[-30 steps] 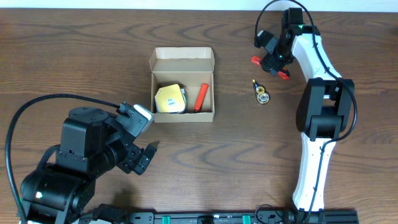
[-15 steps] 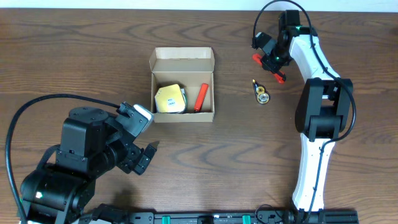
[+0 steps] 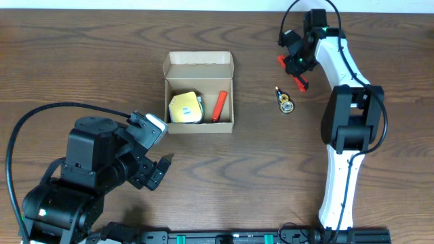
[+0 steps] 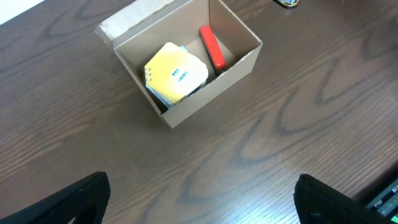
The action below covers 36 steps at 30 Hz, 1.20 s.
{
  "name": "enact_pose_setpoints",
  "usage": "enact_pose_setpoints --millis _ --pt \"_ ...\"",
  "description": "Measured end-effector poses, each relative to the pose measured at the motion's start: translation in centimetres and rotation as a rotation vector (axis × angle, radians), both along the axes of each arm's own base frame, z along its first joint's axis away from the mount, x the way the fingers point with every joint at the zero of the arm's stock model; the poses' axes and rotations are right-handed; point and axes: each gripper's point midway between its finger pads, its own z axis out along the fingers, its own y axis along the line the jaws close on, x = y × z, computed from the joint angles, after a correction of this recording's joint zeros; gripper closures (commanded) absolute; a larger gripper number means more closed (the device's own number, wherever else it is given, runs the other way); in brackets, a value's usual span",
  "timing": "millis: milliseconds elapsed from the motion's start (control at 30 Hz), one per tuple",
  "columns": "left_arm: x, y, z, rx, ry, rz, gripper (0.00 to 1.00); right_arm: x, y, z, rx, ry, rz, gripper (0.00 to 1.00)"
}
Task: Pack container
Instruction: 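Carry the box cutter into the box and release it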
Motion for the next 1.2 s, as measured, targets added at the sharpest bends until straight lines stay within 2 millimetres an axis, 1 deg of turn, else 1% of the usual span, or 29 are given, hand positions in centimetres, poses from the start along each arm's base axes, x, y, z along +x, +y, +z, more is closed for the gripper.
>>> enact_pose_setpoints --millis 100,167,200,267,333,400,467,567,633,667,767,1000,1133,1200 --pt "0.0 0.0 0.0 0.0 0.0 0.0 0.05 -0.1 1.5 1.2 0.037 -0.006 0.01 0.85" --pt "0.0 0.0 0.0 0.0 0.0 0.0 0.05 -0.3 3.0 2.8 0.069 -0.021 0.034 0.85" --pt "0.0 0.0 0.0 0.0 0.0 0.0 0.05 -0.4 4.0 4.0 0.086 -0.037 0.049 0.85" --pt "0.0 0.0 0.0 0.0 0.0 0.0 0.05 -0.6 6.3 7.0 0.119 -0.084 0.09 0.85" --pt "0.0 0.0 0.0 0.0 0.0 0.0 0.05 -1.0 8.8 10.5 0.148 -0.141 0.141 0.86" --pt "0.0 0.0 0.0 0.0 0.0 0.0 0.05 -1.7 11.7 14.1 0.173 -0.208 0.203 0.86" --pt "0.0 0.0 0.0 0.0 0.0 0.0 0.05 -2.8 14.9 17.4 0.201 -0.268 0.278 0.86" --pt "0.0 0.0 0.0 0.0 0.0 0.0 0.05 -5.1 19.8 20.6 0.234 -0.324 0.411 0.86" --pt "0.0 0.0 0.0 0.0 0.0 0.0 0.05 -6.7 22.7 21.0 0.244 -0.327 0.495 0.85" --pt "0.0 0.0 0.0 0.0 0.0 0.0 0.05 -7.7 24.1 20.8 0.245 -0.315 0.541 0.85" --pt "0.0 0.0 0.0 0.0 0.0 0.0 0.05 -10.1 26.7 19.2 0.228 -0.263 0.656 0.85" --pt "0.0 0.0 0.0 0.0 0.0 0.0 0.05 -12.2 29.6 15.9 0.189 -0.218 0.835 0.84" --pt "0.0 0.0 0.0 0.0 0.0 0.0 0.05 -12.5 30.6 14.0 0.158 -0.203 0.889 0.83" --pt "0.0 0.0 0.0 0.0 0.0 0.0 0.05 -12.4 30.8 12.5 0.128 -0.187 0.901 0.83"
